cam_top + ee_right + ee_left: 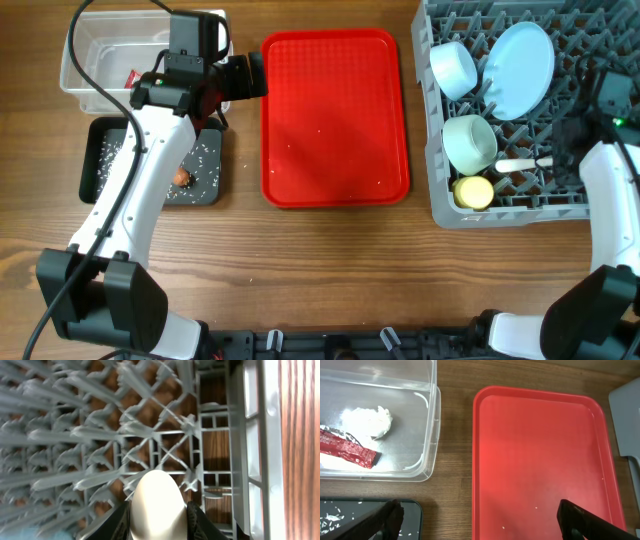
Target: Sort waste into correct bins and load items into the dishwasher rack
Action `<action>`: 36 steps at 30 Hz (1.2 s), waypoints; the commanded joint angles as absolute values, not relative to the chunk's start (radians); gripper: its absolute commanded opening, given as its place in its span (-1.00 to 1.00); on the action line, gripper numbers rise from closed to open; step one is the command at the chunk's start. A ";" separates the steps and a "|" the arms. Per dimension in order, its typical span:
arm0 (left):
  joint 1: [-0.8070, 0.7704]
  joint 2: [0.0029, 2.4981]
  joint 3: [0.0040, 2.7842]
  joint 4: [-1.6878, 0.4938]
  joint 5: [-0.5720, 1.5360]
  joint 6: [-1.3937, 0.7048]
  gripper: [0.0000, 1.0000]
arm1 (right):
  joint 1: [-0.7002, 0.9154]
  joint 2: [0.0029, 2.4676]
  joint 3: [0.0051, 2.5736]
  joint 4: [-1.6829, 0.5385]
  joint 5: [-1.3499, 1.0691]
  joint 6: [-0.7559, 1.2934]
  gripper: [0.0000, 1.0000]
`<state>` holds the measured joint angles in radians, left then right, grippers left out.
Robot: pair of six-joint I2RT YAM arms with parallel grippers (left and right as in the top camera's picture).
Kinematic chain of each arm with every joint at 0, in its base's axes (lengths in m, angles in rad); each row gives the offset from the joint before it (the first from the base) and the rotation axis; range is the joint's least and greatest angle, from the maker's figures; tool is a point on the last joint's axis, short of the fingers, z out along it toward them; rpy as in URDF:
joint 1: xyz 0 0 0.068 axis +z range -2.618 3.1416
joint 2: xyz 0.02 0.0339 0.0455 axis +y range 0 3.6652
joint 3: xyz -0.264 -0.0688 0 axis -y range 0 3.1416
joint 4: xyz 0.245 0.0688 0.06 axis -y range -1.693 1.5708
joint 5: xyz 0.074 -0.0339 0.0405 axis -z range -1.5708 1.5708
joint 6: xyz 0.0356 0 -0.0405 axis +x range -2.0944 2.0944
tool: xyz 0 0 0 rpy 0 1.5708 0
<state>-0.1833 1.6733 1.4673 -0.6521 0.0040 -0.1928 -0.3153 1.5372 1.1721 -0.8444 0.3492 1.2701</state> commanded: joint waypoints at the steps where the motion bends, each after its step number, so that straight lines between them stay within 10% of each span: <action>1: -0.183 1.665 1.481 -0.652 -0.009 -0.187 1.00 | -0.318 1.552 1.128 -0.796 0.405 1.387 -0.75; 7: -0.183 1.665 1.481 -0.652 -0.009 -0.187 1.00 | -0.318 1.552 1.124 -0.736 0.419 1.347 -0.70; 13: -0.183 1.665 1.481 -0.652 -0.009 -0.187 1.00 | -0.318 1.552 1.125 -0.685 0.419 1.252 0.07; 24: -0.183 1.665 1.481 -0.652 -0.009 -0.187 1.00 | -0.318 1.444 1.168 -0.680 0.374 1.045 0.31; 32: -0.183 1.665 1.481 -0.652 -0.009 -0.187 1.00 | -0.318 1.138 1.251 -0.608 -0.183 0.203 1.00; 36: -0.183 1.665 1.481 -0.652 -0.009 -0.187 1.00 | -0.318 0.964 1.252 -0.692 -0.561 -0.064 1.00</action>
